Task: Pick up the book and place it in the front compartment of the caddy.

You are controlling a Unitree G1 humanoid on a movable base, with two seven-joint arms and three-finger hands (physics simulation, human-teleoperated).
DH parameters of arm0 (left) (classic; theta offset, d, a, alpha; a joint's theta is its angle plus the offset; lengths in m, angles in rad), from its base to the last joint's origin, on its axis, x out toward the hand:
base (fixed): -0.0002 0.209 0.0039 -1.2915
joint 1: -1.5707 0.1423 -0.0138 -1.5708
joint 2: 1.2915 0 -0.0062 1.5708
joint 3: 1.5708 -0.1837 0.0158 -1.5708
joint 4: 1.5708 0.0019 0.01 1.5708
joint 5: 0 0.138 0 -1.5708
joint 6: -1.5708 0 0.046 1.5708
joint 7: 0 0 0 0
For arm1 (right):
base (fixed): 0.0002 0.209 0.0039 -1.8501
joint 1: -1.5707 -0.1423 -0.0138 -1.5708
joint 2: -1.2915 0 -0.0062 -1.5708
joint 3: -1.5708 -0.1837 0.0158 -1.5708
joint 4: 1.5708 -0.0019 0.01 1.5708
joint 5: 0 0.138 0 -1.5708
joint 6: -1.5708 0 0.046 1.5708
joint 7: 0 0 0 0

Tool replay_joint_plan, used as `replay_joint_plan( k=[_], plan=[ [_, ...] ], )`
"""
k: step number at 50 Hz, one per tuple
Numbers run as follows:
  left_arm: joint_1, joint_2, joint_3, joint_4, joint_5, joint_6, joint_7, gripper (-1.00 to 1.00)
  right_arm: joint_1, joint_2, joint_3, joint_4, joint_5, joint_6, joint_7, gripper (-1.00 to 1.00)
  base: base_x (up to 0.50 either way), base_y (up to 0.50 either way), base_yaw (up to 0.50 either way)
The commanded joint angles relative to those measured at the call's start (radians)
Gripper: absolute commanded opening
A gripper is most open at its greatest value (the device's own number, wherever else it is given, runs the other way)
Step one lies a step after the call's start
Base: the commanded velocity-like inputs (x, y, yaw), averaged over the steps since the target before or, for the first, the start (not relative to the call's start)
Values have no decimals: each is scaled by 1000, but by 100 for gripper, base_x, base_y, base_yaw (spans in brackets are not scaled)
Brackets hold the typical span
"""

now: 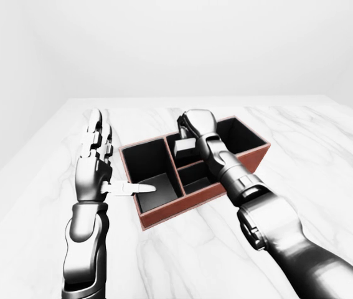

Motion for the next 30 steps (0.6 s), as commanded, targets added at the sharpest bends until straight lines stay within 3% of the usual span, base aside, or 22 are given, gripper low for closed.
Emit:
replay_joint_plan(
  k=[1, 30],
  plan=[
    [1, 0, 0, 2, 0, 0, -1, 100, -7, 3, -13, -7, -20, 0, -40, -100, 0, 0, 0],
    [-3, 1, 3, -6, -3, 0, 1, 100, 9, 5, -10, 20, -42, 0, -77, -100, 0, 0, 0]
  ],
)
